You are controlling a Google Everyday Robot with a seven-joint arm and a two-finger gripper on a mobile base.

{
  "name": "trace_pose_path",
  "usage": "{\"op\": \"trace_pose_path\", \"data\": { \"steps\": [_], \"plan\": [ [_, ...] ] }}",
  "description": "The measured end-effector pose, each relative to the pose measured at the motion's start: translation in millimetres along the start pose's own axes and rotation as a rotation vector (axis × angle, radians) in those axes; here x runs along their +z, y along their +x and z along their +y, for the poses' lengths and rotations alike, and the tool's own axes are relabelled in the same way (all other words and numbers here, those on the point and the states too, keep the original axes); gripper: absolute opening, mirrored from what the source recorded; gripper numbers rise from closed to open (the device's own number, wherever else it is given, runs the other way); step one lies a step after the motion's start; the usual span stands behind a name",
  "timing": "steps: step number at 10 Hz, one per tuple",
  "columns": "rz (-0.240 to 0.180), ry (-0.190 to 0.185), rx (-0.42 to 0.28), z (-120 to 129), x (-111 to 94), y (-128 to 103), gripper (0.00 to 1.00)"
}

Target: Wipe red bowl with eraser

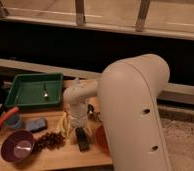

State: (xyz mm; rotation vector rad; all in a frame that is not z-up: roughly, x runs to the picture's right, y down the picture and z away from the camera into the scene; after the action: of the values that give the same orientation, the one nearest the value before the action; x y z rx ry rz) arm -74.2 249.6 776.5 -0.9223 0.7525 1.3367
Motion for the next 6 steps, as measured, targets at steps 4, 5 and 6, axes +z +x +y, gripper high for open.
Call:
{"op": "trace_pose_path", "data": {
  "steps": [4, 5, 6],
  "plan": [
    [0.045, 0.017, 0.027, -9, 14, -3, 0.71],
    [0.047, 0.015, 0.026, -9, 15, -4, 0.66],
    [0.047, 0.016, 0.022, -8, 15, -4, 0.57]
  ]
}}
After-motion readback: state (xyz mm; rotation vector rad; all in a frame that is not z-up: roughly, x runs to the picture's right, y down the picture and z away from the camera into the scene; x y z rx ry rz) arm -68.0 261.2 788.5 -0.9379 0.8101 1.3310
